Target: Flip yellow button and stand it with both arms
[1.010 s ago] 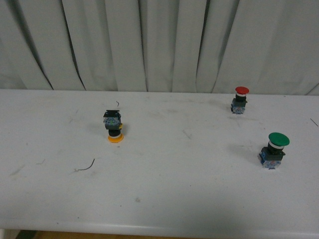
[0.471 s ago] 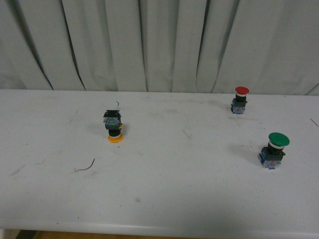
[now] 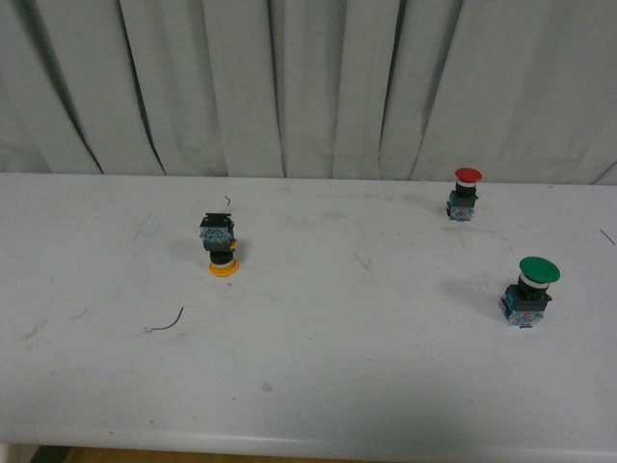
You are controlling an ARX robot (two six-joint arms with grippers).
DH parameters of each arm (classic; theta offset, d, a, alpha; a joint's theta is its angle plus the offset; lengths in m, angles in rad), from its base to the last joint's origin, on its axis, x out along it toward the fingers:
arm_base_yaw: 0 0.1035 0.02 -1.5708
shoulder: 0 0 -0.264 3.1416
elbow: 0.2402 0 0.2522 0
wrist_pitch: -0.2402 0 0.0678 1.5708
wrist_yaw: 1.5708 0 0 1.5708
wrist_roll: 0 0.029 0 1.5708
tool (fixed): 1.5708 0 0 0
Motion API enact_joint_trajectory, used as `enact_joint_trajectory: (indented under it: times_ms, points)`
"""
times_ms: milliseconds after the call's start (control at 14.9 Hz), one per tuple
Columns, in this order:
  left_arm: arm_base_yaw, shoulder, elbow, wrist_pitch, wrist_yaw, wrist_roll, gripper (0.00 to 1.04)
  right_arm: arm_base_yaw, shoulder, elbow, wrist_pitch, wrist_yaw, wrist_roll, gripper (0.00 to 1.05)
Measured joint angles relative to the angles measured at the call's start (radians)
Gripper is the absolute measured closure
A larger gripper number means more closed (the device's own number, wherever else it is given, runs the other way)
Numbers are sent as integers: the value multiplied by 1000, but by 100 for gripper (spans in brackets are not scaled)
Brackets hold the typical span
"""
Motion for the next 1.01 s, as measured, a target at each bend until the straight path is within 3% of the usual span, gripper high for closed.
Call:
enact_joint_trajectory:
  times_ms: [404, 471, 538, 606, 740, 875, 1010]
  points:
    - [0, 0, 0, 0, 0, 0, 7, 0, 0, 0, 0, 0, 0, 6]
    - [-21, 20, 30, -106, -61, -39, 7, 0, 0, 0, 0, 0, 0, 6]
    - [-80, 155, 118, -252, -188, -171, 7, 0, 0, 0, 0, 2, 0, 6]
    - [-80, 237, 172, -242, -221, -286, 7, 0, 0, 0, 1, 0, 0, 6]
    - [-44, 384, 269, -47, -180, -359, 7, 0, 0, 0, 0, 0, 0, 6]
    - [-6, 682, 338, 203, -95, -349, 7, 0, 0, 0, 0, 0, 0, 6]
    - [-30, 1082, 497, 430, -33, -315, 7, 0, 0, 0, 0, 0, 0, 6]
